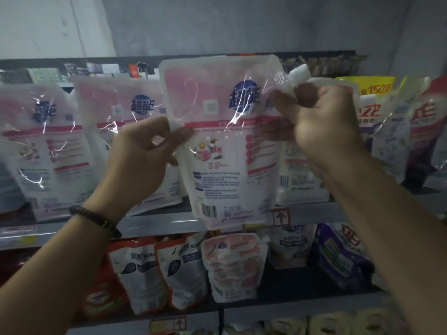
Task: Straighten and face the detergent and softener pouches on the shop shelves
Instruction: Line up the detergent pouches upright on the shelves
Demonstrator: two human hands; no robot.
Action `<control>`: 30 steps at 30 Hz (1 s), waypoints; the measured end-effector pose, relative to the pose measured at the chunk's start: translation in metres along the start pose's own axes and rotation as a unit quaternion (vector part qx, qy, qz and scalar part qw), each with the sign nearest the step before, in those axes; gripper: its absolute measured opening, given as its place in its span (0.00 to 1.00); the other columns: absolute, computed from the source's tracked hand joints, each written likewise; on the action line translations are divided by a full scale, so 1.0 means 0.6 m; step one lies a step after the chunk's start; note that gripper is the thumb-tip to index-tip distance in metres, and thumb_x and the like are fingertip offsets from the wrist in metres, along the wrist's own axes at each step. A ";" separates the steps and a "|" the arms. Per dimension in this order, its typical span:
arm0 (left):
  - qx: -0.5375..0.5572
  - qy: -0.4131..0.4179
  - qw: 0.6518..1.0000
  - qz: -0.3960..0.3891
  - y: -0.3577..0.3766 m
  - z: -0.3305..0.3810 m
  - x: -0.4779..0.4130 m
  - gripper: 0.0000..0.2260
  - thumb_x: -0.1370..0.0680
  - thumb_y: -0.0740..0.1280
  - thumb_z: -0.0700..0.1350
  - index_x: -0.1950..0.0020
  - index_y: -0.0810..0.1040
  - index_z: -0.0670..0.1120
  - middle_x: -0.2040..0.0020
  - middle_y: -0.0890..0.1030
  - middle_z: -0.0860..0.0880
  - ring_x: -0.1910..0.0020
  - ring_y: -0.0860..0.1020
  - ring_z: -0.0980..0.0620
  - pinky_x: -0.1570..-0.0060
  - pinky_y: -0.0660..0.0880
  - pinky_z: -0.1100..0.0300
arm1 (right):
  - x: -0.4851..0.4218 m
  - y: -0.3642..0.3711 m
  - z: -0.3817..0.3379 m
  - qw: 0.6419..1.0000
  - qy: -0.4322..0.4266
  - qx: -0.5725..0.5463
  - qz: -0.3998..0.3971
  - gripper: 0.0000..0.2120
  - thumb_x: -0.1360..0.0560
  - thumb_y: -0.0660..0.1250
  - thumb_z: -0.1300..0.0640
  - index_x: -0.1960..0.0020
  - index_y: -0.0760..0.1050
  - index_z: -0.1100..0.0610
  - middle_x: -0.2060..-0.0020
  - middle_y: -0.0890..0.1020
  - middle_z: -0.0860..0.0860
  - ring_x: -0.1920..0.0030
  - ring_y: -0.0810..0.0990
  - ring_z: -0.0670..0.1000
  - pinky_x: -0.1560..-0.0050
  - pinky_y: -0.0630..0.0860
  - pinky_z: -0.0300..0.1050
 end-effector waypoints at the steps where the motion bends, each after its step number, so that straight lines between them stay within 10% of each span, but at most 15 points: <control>1: -0.009 0.001 1.000 0.006 -0.005 0.001 -0.007 0.05 0.20 0.73 0.52 0.46 0.87 0.55 0.56 0.87 0.60 0.59 0.83 0.57 0.58 0.82 0.58 | -0.007 0.005 -0.002 1.000 -0.002 -0.005 -0.002 0.11 0.23 0.76 0.53 0.49 0.85 0.60 0.55 0.90 0.53 0.60 0.90 0.56 0.56 0.87 0.53; 7: 0.025 -0.078 0.997 -0.006 -0.012 -0.002 -0.041 0.06 0.19 0.73 0.50 0.48 0.87 0.50 0.69 0.84 0.54 0.75 0.80 0.51 0.74 0.75 0.59 | -0.040 0.034 0.013 0.999 -0.019 -0.025 0.011 0.09 0.20 0.75 0.58 0.46 0.85 0.63 0.54 0.89 0.54 0.61 0.89 0.57 0.59 0.87 0.51; 12: 0.080 -0.143 0.986 -0.027 -0.004 -0.020 -0.057 0.06 0.17 0.71 0.48 0.44 0.86 0.49 0.58 0.88 0.40 0.63 0.87 0.35 0.58 0.85 0.40 | -0.052 0.050 0.034 0.999 -0.021 0.001 0.025 0.09 0.21 0.75 0.55 0.48 0.85 0.61 0.57 0.89 0.52 0.60 0.90 0.54 0.55 0.87 0.54; 30: 0.075 -0.192 0.978 -0.017 0.025 -0.081 -0.057 0.09 0.16 0.69 0.49 0.53 0.85 0.50 0.58 0.88 0.41 0.60 0.88 0.37 0.56 0.86 0.43 | -0.036 0.072 0.076 0.985 -0.010 0.170 -0.020 0.09 0.18 0.68 0.56 0.40 0.82 0.53 0.56 0.88 0.52 0.56 0.88 0.57 0.55 0.86 0.62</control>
Point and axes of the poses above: each hand's wrist, its own x-axis away from the middle knuckle, its own y-axis out of the palm, z = x × y, the point moved 3 cm from there along -x, towards the middle knuckle
